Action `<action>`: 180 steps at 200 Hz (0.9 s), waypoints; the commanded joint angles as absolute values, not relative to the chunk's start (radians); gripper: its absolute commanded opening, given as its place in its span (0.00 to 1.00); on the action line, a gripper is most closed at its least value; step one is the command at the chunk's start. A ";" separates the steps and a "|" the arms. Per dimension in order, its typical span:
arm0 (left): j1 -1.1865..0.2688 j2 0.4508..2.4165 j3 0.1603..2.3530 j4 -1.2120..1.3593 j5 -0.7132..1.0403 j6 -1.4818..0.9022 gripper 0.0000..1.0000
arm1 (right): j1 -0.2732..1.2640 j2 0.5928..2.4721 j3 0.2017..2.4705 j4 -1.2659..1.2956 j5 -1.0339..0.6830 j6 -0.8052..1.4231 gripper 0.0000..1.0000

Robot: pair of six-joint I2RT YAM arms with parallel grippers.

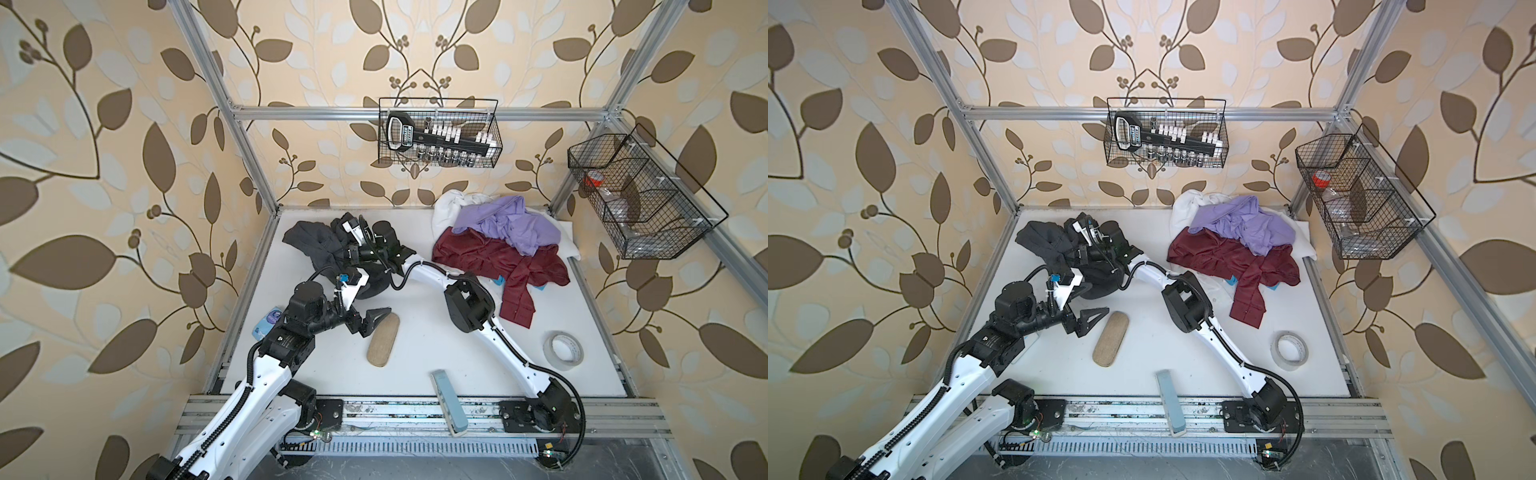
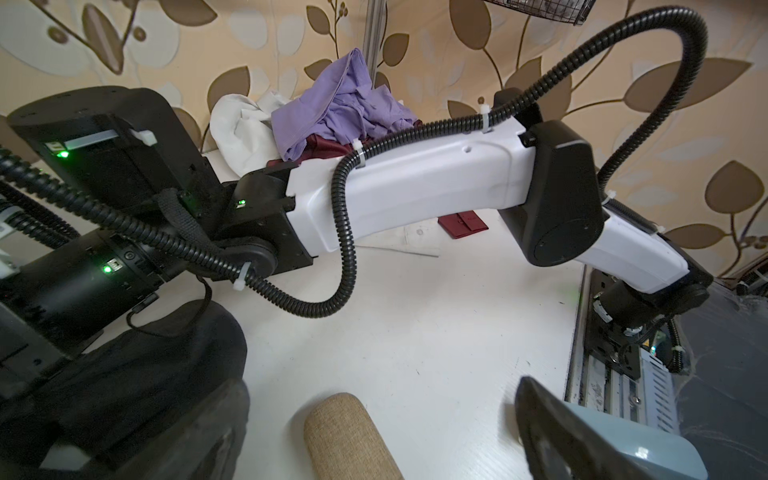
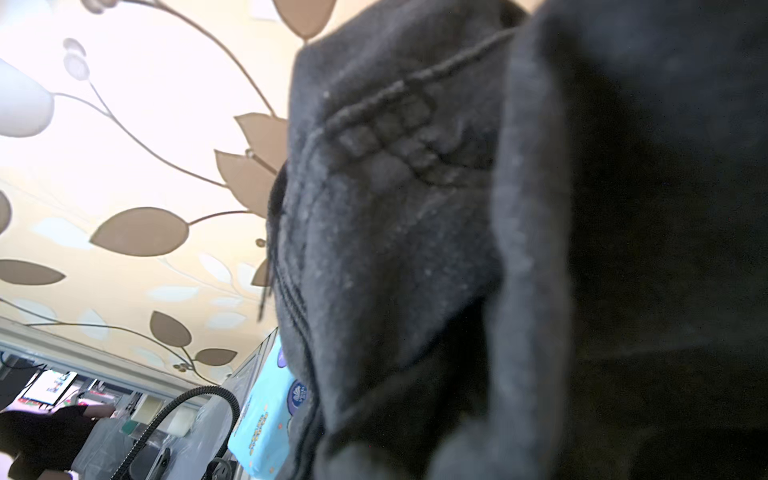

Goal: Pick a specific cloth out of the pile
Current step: 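Carry the grey trousers with the right gripper toward the left arm's side, then lower the grey trousers onto the table beside the left gripper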

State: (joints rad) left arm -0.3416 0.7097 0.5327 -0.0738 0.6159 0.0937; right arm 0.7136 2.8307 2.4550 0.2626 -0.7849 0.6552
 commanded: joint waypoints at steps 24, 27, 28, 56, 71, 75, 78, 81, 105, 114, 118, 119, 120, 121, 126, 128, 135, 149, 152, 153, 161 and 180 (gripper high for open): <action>-0.353 0.709 0.527 -0.034 0.606 0.091 0.99 | 0.727 2.886 2.467 0.368 -0.770 0.658 0.18; -0.353 0.709 0.527 -0.034 0.606 0.091 0.99 | 0.728 2.887 2.466 0.367 -0.768 0.658 0.20; -0.353 0.709 0.527 -0.034 0.606 0.091 0.99 | 0.728 2.887 2.466 0.367 -0.767 0.658 0.20; -0.353 0.711 0.527 -0.035 0.604 0.090 0.99 | 0.729 2.894 2.454 0.359 -0.740 0.652 0.61; -0.353 0.710 0.526 -0.035 0.604 0.090 0.99 | 0.727 2.888 2.447 0.359 -0.739 0.649 0.74; -0.354 0.710 0.526 -0.035 0.604 0.090 0.99 | 0.729 2.885 2.445 0.359 -0.740 0.649 0.76; -0.353 0.710 0.526 -0.035 0.604 0.090 0.99 | 0.728 2.882 2.442 0.359 -0.741 0.649 0.79; -0.353 0.709 0.526 -0.035 0.604 0.090 0.99 | 0.729 2.880 2.441 0.359 -0.741 0.649 0.81; -0.353 0.706 0.526 -0.037 0.601 0.093 0.99 | 0.729 2.846 2.406 0.361 -0.750 0.636 0.90; -0.353 0.704 0.526 -0.037 0.601 0.092 0.99 | 0.729 2.829 2.394 0.355 -0.754 0.628 0.96; -0.353 0.704 0.525 -0.037 0.601 0.092 0.99 | 0.729 2.821 2.387 0.354 -0.758 0.623 0.99; -0.353 0.704 0.525 -0.037 0.601 0.092 0.99 | 0.729 2.820 2.385 0.354 -0.759 0.621 0.99; -0.353 0.703 0.525 -0.037 0.601 0.093 0.99 | 0.729 2.817 2.383 0.354 -0.760 0.620 0.99; -0.353 0.703 0.525 -0.037 0.601 0.093 0.99 | 0.729 2.815 2.381 0.354 -0.760 0.618 0.99; -0.353 0.703 0.525 -0.037 0.601 0.094 0.99 | 0.729 2.805 2.372 0.353 -0.764 0.612 0.99; -0.353 0.703 0.526 -0.037 0.601 0.094 0.99 | 0.727 2.800 2.369 0.353 -0.765 0.609 0.99; -0.353 0.701 0.523 -0.035 0.601 0.093 0.99 | 0.728 2.784 2.355 0.353 -0.767 0.602 0.99; -0.353 0.699 0.523 -0.034 0.601 0.092 0.99 | 0.727 2.753 2.335 0.355 -0.771 0.590 0.99; -0.353 0.699 0.523 -0.034 0.601 0.094 0.99 | 0.728 2.747 2.331 0.356 -0.771 0.587 0.99; -0.353 0.699 0.522 -0.034 0.601 0.095 0.99 | 0.728 2.745 2.330 0.355 -0.771 0.586 0.99; -0.353 0.699 0.523 -0.034 0.600 0.092 0.99 | 0.726 2.728 2.321 0.356 -0.773 0.582 0.99; -0.353 0.698 0.522 -0.035 0.599 0.092 0.99 | 0.722 2.686 2.297 0.359 -0.781 0.578 0.99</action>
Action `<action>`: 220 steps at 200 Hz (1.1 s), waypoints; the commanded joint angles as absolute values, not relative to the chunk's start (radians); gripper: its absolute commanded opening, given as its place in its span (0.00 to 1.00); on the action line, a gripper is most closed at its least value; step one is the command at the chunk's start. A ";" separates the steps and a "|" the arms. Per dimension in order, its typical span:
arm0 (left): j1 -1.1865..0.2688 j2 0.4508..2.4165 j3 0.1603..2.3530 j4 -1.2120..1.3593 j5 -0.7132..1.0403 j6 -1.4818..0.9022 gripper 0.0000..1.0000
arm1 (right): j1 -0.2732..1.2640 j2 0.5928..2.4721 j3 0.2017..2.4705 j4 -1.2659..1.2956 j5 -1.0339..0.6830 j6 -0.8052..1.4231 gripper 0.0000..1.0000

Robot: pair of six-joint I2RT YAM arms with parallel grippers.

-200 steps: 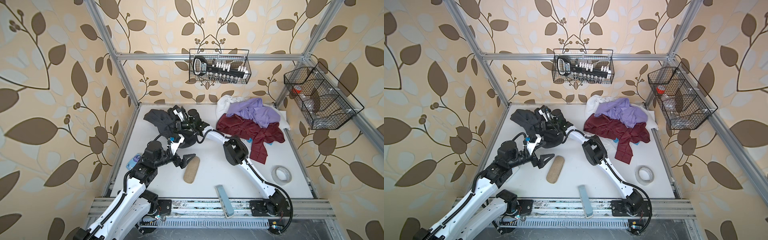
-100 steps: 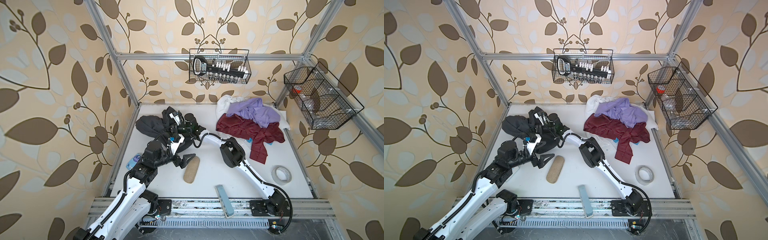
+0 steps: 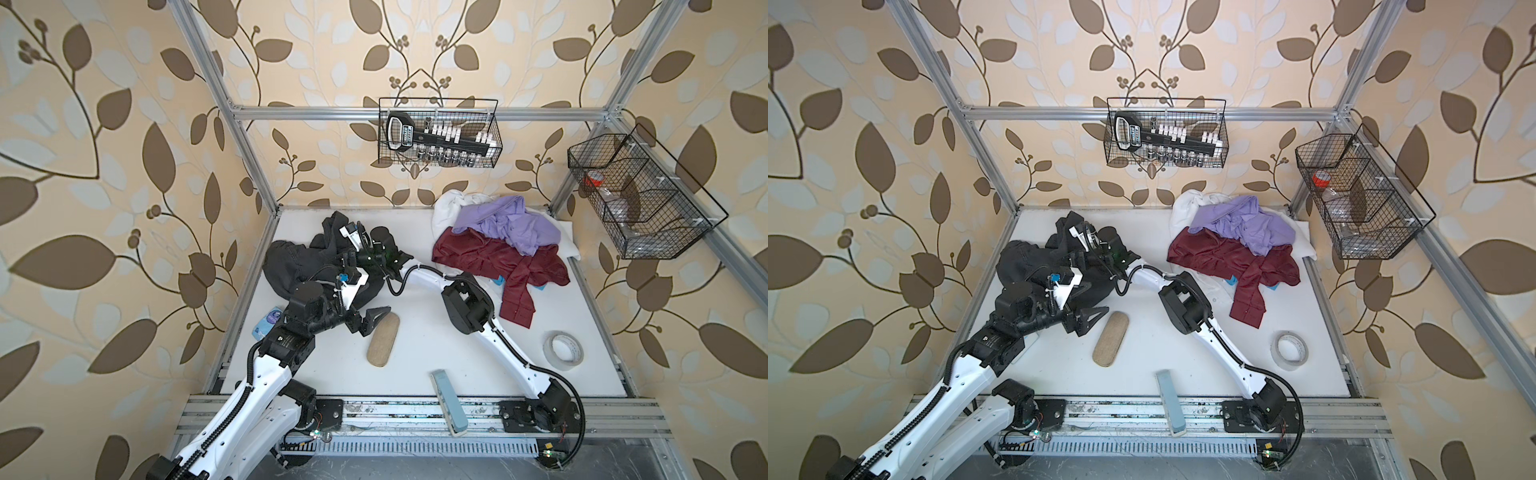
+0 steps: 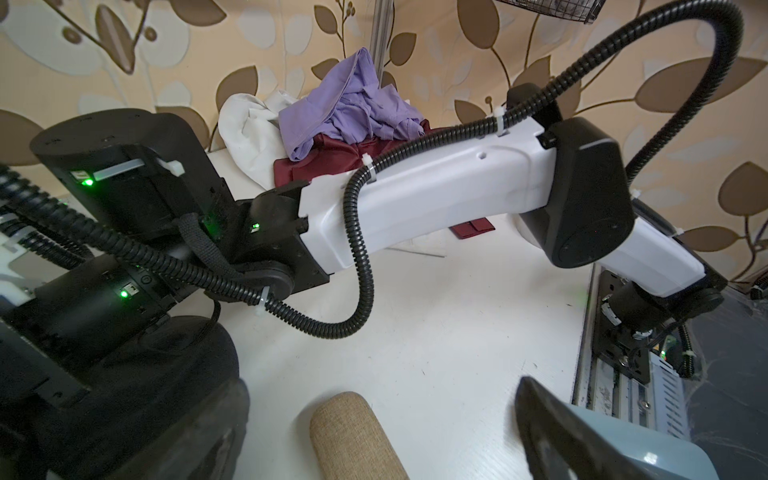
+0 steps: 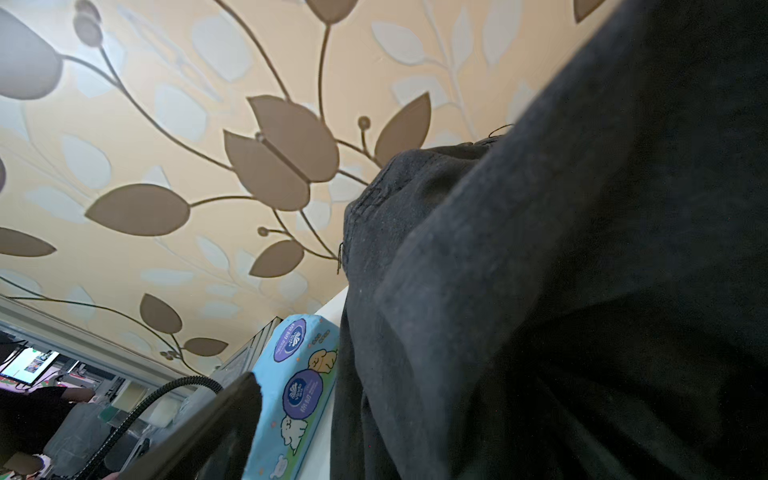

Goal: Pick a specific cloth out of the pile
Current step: 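Lower the grey trousers onto the table beside the left gripper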

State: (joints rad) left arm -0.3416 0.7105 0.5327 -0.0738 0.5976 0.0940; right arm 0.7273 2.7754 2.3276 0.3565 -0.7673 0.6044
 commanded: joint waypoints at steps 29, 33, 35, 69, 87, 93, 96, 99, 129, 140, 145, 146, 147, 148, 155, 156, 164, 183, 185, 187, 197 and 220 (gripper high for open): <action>-0.353 0.690 0.522 -0.033 0.597 0.091 0.99 | 0.722 2.607 2.231 0.368 -0.806 0.563 1.00; -0.353 0.689 0.522 -0.032 0.597 0.091 0.99 | 0.724 2.595 2.218 0.369 -0.810 0.561 0.99; -0.354 0.688 0.521 -0.032 0.597 0.089 0.99 | 0.724 2.589 2.212 0.368 -0.810 0.559 1.00; -0.354 0.675 0.516 -0.027 0.592 0.087 0.99 | 0.734 2.512 2.113 0.365 -0.833 0.535 1.00; -0.356 0.673 0.515 -0.025 0.592 0.088 0.99 | 0.748 2.512 2.101 0.350 -0.863 0.534 0.99; -0.356 0.673 0.516 -0.025 0.592 0.088 0.99 | 0.757 2.518 2.104 0.343 -0.877 0.534 0.98; -0.355 0.673 0.515 -0.025 0.592 0.087 0.99 | 0.761 2.523 2.107 0.340 -0.883 0.535 0.96; -0.356 0.673 0.516 -0.025 0.592 0.087 0.99 | 0.766 2.528 2.111 0.335 -0.891 0.535 0.93; -0.356 0.675 0.514 -0.025 0.586 0.087 0.99 | 0.817 2.618 2.202 0.252 -0.965 0.530 0.55; -0.356 0.676 0.514 -0.024 0.582 0.087 0.99 | 0.826 2.653 2.223 0.245 -0.976 0.541 0.41; -0.356 0.675 0.514 -0.024 0.582 0.087 0.99 | 0.831 2.668 2.232 0.246 -0.976 0.550 0.34; -0.356 0.675 0.514 -0.024 0.582 0.087 0.99 | 0.831 2.670 2.233 0.246 -0.976 0.551 0.33; -0.356 0.675 0.514 -0.024 0.582 0.087 0.99 | 0.830 2.673 2.234 0.246 -0.977 0.553 0.32; -0.356 0.675 0.514 -0.023 0.581 0.087 0.99 | 0.831 2.677 2.235 0.247 -0.977 0.554 0.30; -0.356 0.675 0.514 -0.023 0.582 0.088 0.99 | 0.834 2.694 2.245 0.253 -0.984 0.570 0.23; -0.356 0.675 0.515 -0.023 0.582 0.087 0.99 | 0.833 2.696 2.245 0.254 -0.985 0.574 0.21; -0.356 0.675 0.514 -0.023 0.582 0.089 0.99 | 0.835 2.715 2.253 0.261 -0.990 0.595 0.16; -0.356 0.676 0.514 -0.023 0.580 0.089 0.99 | 0.836 2.748 2.261 0.265 -0.989 0.618 0.15; -0.356 0.677 0.514 -0.024 0.580 0.089 0.99 | 0.837 2.751 2.261 0.267 -0.987 0.619 0.15; -0.356 0.677 0.514 -0.023 0.580 0.089 0.99 | 0.837 2.754 2.261 0.266 -0.985 0.618 0.15; -0.356 0.678 0.514 -0.023 0.581 0.090 0.99 | 0.836 2.767 2.265 0.264 -0.970 0.621 0.17; -0.356 0.678 0.514 -0.025 0.578 0.089 0.99 | 0.837 2.811 2.302 0.229 -0.928 0.623 0.21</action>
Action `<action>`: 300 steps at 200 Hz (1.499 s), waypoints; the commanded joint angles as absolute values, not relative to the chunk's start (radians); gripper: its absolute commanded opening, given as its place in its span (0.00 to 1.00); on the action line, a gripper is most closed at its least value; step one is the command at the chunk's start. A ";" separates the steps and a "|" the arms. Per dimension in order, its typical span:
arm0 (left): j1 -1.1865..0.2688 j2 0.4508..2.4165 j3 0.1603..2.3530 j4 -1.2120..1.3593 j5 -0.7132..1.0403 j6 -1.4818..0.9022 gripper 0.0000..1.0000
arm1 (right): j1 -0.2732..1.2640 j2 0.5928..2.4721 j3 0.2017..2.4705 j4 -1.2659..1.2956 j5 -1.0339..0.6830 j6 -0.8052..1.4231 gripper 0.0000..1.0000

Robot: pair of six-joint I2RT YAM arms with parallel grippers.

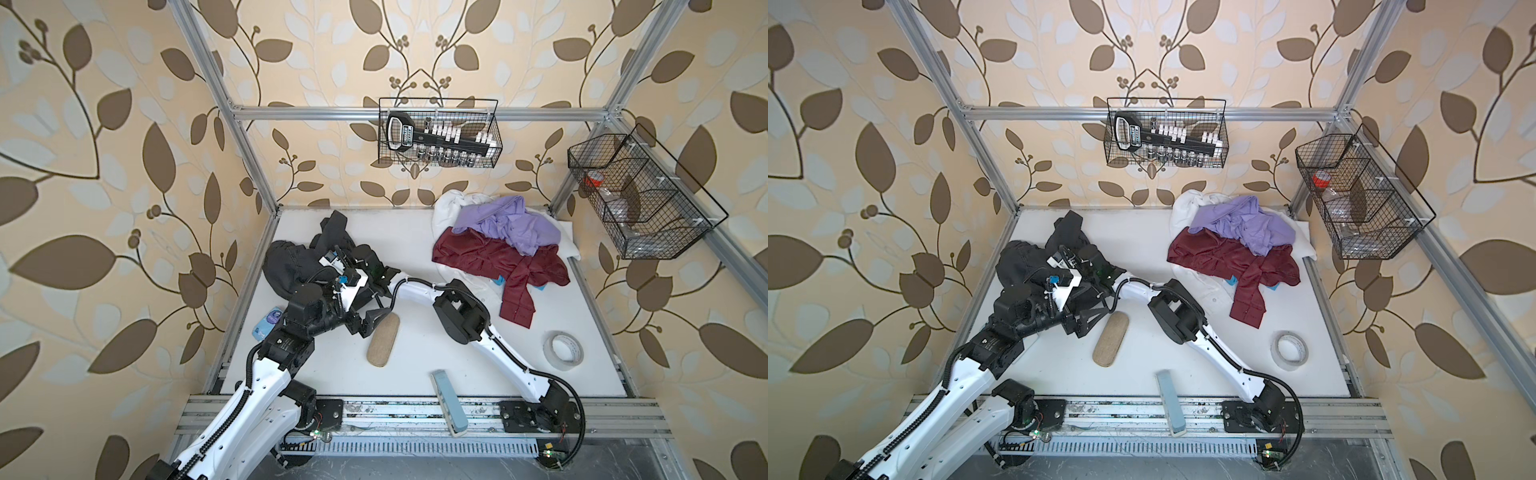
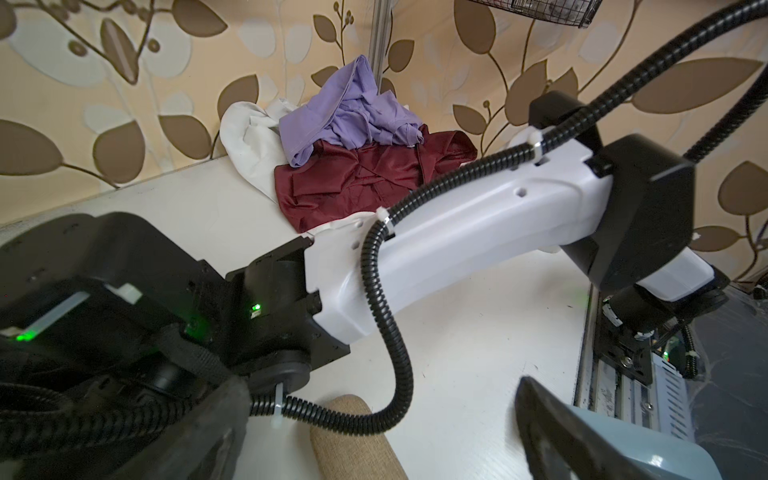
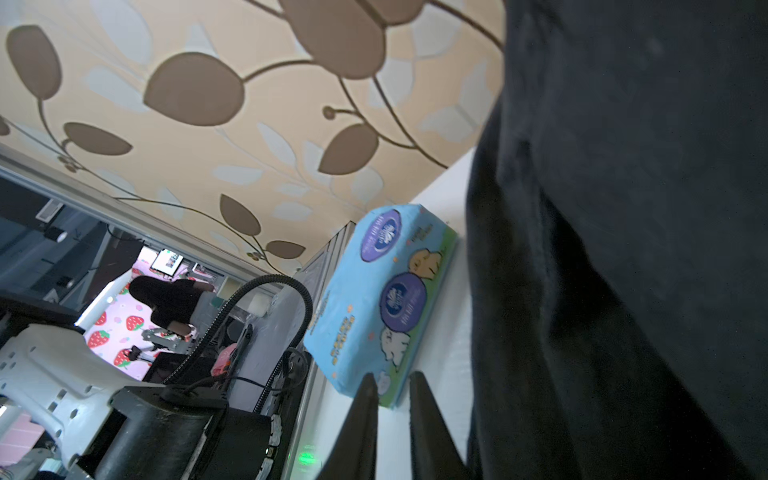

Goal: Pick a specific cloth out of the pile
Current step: 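Lower the grey trousers onto the table beside the left gripper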

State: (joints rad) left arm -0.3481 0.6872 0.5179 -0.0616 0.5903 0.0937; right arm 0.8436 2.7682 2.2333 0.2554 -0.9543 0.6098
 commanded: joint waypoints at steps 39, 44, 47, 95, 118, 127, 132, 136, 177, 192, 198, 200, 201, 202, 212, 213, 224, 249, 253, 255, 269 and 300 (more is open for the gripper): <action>-0.356 0.676 0.514 -0.025 0.578 0.089 0.99 | 0.830 2.856 2.333 0.218 -0.798 0.638 0.20; -0.356 0.677 0.514 -0.025 0.577 0.090 0.99 | 0.827 2.860 2.336 0.222 -0.780 0.645 0.19; -0.356 0.677 0.514 -0.025 0.577 0.089 0.99 | 0.826 2.863 2.338 0.223 -0.770 0.648 0.18; -0.356 0.677 0.513 -0.023 0.575 0.090 0.99 | 0.799 2.923 2.395 0.242 -0.644 0.705 0.10; -0.356 0.676 0.512 -0.023 0.574 0.088 0.99 | 0.781 2.943 2.406 0.250 -0.601 0.728 0.07; -0.356 0.676 0.512 -0.022 0.572 0.088 0.99 | 0.772 2.950 2.410 0.255 -0.585 0.737 0.06; -0.356 0.676 0.511 -0.021 0.572 0.087 0.99 | 0.768 2.953 2.411 0.259 -0.579 0.743 0.06; -0.356 0.677 0.511 -0.021 0.572 0.087 0.99 | 0.766 2.954 2.412 0.260 -0.572 0.747 0.05; -0.356 0.678 0.509 -0.020 0.568 0.090 0.99 | 0.739 2.970 2.436 0.291 -0.538 0.771 0.04; -0.356 0.680 0.510 -0.020 0.565 0.089 0.99 | 0.735 2.968 2.437 0.292 -0.536 0.764 0.04; -0.356 0.680 0.511 -0.020 0.563 0.089 0.99 | 0.733 2.968 2.437 0.294 -0.538 0.761 0.04; -0.356 0.680 0.512 -0.021 0.563 0.089 0.99 | 0.732 2.967 2.436 0.294 -0.541 0.760 0.04; -0.356 0.680 0.511 -0.021 0.563 0.089 0.99 | 0.732 2.968 2.436 0.294 -0.542 0.760 0.04; -0.356 0.680 0.511 -0.021 0.563 0.090 0.99 | 0.733 2.968 2.437 0.295 -0.544 0.759 0.04; -0.356 0.680 0.509 -0.021 0.563 0.090 0.99 | 0.728 2.964 2.432 0.310 -0.571 0.759 0.05; -0.356 0.680 0.509 -0.020 0.562 0.089 0.99 | 0.729 2.962 2.431 0.312 -0.575 0.759 0.06; -0.356 0.678 0.511 -0.021 0.560 0.091 0.99 | 0.731 2.946 2.409 0.338 -0.614 0.753 0.14; -0.356 0.674 0.511 -0.022 0.557 0.091 0.99 | 0.731 2.845 2.296 0.380 -0.663 0.707 0.46; -0.356 0.673 0.511 -0.021 0.557 0.090 0.99 | 0.731 2.824 2.278 0.389 -0.667 0.698 0.55; -0.356 0.673 0.511 -0.022 0.557 0.089 0.99 | 0.731 2.814 2.263 0.391 -0.669 0.694 0.58; -0.356 0.669 0.509 -0.021 0.556 0.090 0.99 | 0.729 2.746 2.200 0.404 -0.675 0.665 0.81; -0.356 0.656 0.508 -0.024 0.557 0.097 0.99 | 0.723 2.640 2.126 0.378 -0.726 0.635 0.99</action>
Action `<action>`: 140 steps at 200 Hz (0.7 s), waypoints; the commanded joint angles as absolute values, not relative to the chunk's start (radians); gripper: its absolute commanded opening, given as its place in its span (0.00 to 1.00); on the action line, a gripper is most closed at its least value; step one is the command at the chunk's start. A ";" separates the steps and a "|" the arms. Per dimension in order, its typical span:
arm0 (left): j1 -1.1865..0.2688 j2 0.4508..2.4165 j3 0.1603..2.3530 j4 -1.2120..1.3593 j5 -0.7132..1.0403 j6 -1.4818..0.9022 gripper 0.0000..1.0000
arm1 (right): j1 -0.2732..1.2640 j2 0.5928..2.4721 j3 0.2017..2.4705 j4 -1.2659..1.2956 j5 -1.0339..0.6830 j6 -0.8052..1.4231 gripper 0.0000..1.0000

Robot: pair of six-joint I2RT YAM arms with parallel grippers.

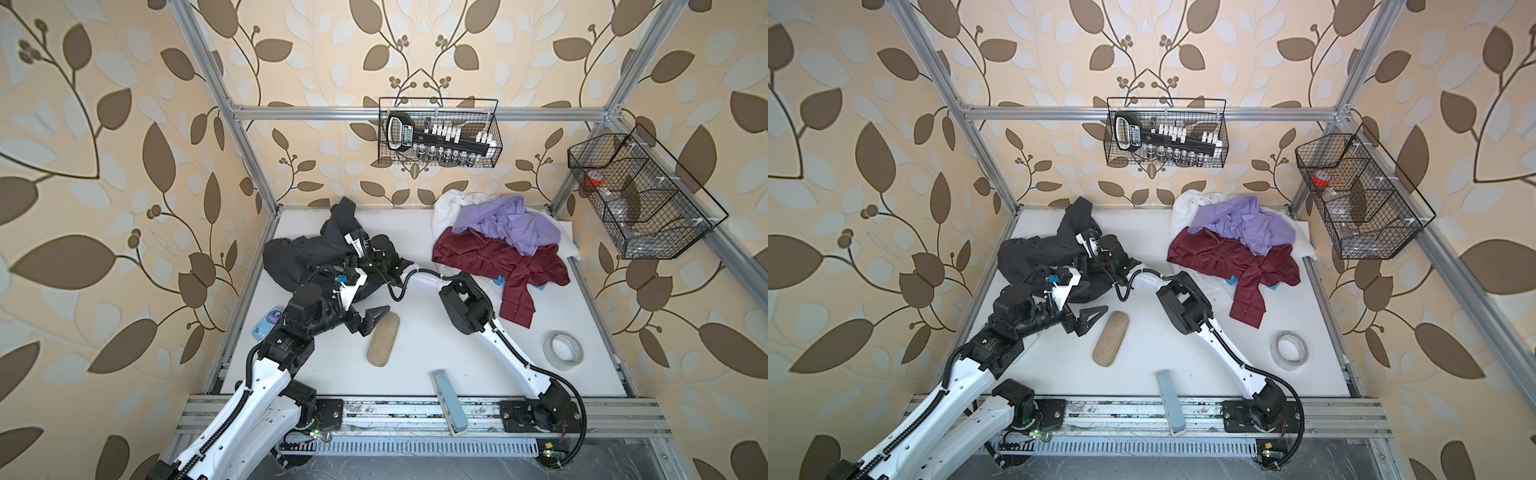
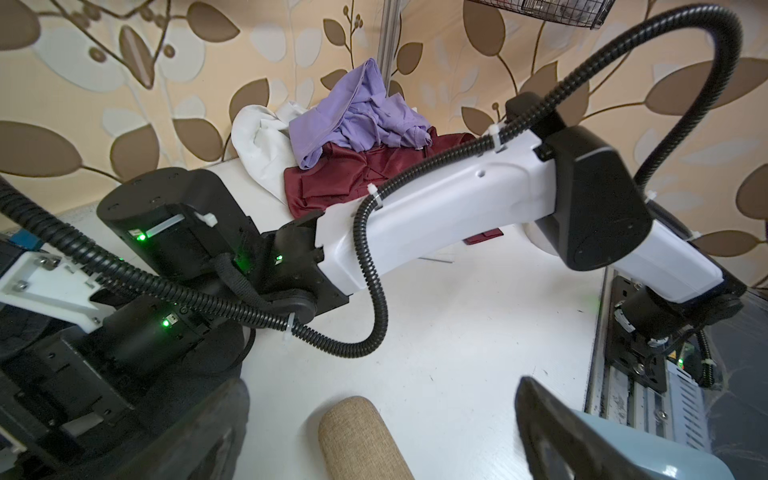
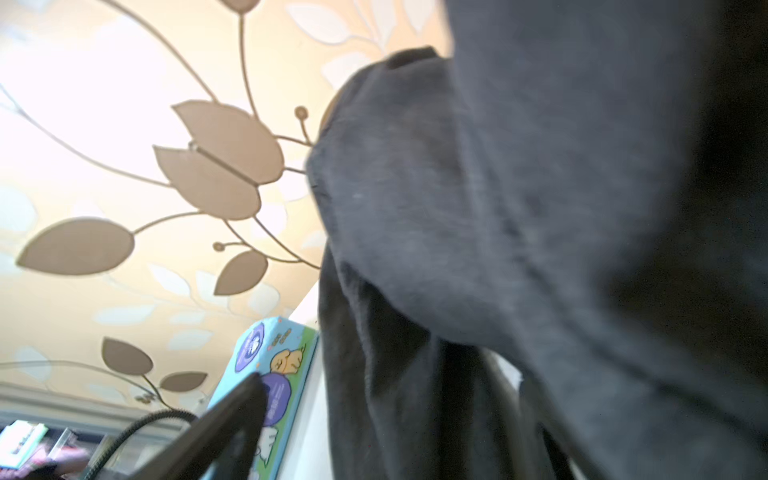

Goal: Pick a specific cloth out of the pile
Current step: 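Lower the grey trousers onto the table beside the left gripper, then open the right gripper and withdraw it from the grey trousers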

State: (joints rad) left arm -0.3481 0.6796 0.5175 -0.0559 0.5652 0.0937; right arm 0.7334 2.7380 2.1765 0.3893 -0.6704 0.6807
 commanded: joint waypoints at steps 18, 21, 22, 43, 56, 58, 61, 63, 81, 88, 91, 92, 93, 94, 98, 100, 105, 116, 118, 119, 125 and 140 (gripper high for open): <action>-0.356 0.644 0.503 -0.017 0.555 0.099 0.99 | 0.720 2.556 2.031 0.378 -0.748 0.622 0.99; -0.356 0.642 0.503 -0.016 0.557 0.098 0.99 | 0.720 2.540 2.016 0.381 -0.751 0.620 0.99; -0.356 0.641 0.502 -0.015 0.558 0.098 0.99 | 0.720 2.535 2.008 0.382 -0.751 0.617 0.99; -0.357 0.632 0.500 -0.005 0.579 0.091 0.99 | 0.719 2.414 1.866 0.381 -0.766 0.579 0.99; -0.359 0.627 0.499 -0.005 0.579 0.089 0.99 | 0.718 2.340 1.793 0.346 -0.767 0.546 0.99; -0.359 0.626 0.499 -0.005 0.579 0.087 0.99 | 0.717 2.329 1.784 0.335 -0.767 0.539 0.99; -0.359 0.625 0.499 -0.005 0.577 0.087 0.99 | 0.715 2.313 1.769 0.320 -0.768 0.531 0.99; -0.360 0.625 0.499 -0.005 0.575 0.086 0.99 | 0.715 2.302 1.762 0.306 -0.767 0.522 0.99; -0.368 0.619 0.500 -0.013 0.556 0.087 0.99 | 0.701 2.201 1.690 0.175 -0.747 0.443 0.99; -0.373 0.616 0.499 -0.015 0.547 0.087 0.99 | 0.697 2.156 1.655 0.119 -0.708 0.412 0.99; -0.375 0.614 0.499 -0.017 0.543 0.089 0.99 | 0.696 2.138 1.642 0.089 -0.683 0.395 0.99; -0.376 0.614 0.499 -0.017 0.541 0.089 0.99 | 0.696 2.135 1.638 0.081 -0.678 0.389 0.99; -0.377 0.614 0.499 -0.018 0.541 0.089 0.99 | 0.696 2.127 1.636 0.073 -0.672 0.385 0.99; -0.378 0.613 0.499 -0.018 0.540 0.089 0.99 | 0.696 2.118 1.629 0.067 -0.669 0.380 0.99; -0.381 0.611 0.499 -0.020 0.535 0.091 0.99 | 0.696 2.097 1.606 0.043 -0.641 0.363 0.99; -0.382 0.611 0.499 -0.020 0.533 0.091 0.99 | 0.678 2.082 1.593 0.035 -0.630 0.356 0.99; -0.386 0.608 0.496 -0.020 0.527 0.093 0.99 | 0.665 2.041 1.561 0.016 -0.601 0.342 0.99; -0.391 0.604 0.494 -0.020 0.508 0.093 0.99 | 0.638 1.959 1.485 -0.017 -0.539 0.325 0.99; -0.391 0.603 0.493 -0.020 0.503 0.093 0.99 | 0.635 1.947 1.471 -0.022 -0.534 0.323 0.99; -0.391 0.603 0.492 -0.019 0.501 0.093 0.99 | 0.629 1.939 1.462 -0.023 -0.531 0.322 0.99; -0.393 0.601 0.488 -0.017 0.488 0.091 0.99 | 0.611 1.899 1.425 -0.029 -0.516 0.320 0.99; -0.394 0.603 0.482 -0.015 0.437 0.087 0.99 | 0.551 1.775 1.309 -0.046 -0.468 0.312 0.99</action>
